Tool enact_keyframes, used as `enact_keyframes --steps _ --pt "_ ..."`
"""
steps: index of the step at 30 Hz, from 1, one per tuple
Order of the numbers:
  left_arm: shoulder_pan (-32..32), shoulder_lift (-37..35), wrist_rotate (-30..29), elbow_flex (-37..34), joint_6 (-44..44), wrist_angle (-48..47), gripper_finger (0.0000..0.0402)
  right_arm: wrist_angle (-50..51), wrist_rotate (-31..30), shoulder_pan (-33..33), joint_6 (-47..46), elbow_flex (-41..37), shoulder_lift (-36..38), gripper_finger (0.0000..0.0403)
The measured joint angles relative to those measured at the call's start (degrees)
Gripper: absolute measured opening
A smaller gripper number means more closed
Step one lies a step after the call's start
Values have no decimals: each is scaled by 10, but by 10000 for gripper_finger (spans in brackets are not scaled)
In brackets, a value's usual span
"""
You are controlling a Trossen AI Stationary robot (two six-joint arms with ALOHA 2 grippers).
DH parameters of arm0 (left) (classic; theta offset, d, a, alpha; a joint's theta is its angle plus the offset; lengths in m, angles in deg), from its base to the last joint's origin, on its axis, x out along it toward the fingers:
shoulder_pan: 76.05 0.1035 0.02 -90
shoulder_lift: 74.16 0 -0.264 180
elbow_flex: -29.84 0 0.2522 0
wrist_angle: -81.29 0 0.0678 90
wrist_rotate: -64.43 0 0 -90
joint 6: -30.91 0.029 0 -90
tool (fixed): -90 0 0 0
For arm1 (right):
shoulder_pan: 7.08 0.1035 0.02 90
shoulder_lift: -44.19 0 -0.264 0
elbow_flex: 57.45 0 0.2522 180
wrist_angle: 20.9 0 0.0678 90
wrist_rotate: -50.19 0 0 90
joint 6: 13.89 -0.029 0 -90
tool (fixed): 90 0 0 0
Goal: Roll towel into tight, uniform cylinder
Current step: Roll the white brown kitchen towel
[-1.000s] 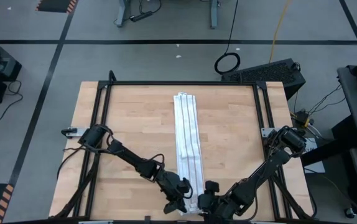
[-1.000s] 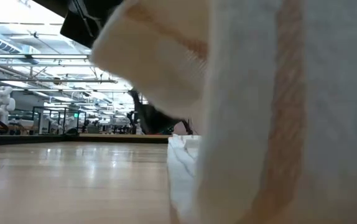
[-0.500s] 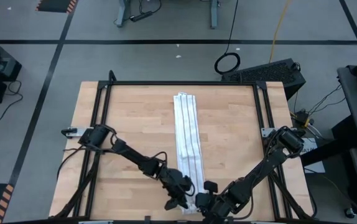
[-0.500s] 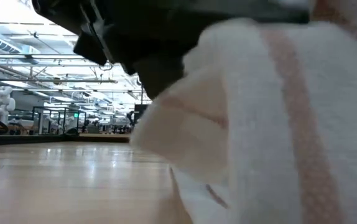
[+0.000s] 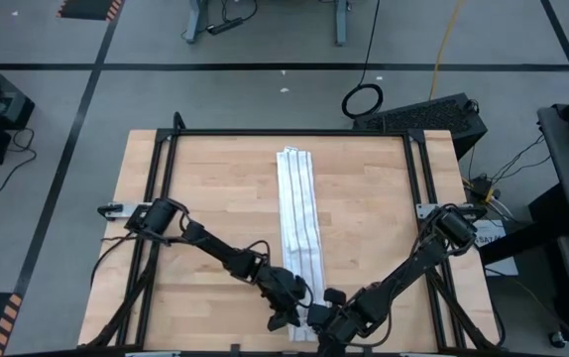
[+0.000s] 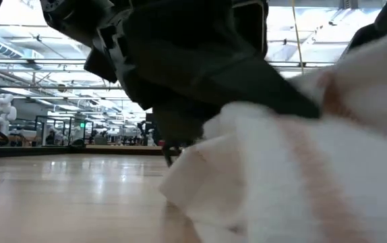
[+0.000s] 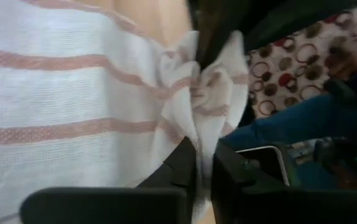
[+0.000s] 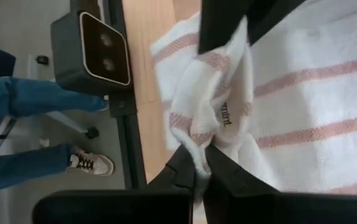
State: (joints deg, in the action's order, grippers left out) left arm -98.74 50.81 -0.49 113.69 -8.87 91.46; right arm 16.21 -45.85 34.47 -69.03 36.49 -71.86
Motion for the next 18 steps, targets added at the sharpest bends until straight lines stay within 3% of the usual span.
enact_keyframes --steps 4,11,18 --pt "1 -13 -13 0 -13 -60 79 7 2 -5 1 0 0 2" --pt "0 -45 -14 -3 -17 -84 165 11 7 -14 21 0 -2 2" --pt "14 -100 30 -2 -47 -154 204 0 21 -31 51 0 -2 2"
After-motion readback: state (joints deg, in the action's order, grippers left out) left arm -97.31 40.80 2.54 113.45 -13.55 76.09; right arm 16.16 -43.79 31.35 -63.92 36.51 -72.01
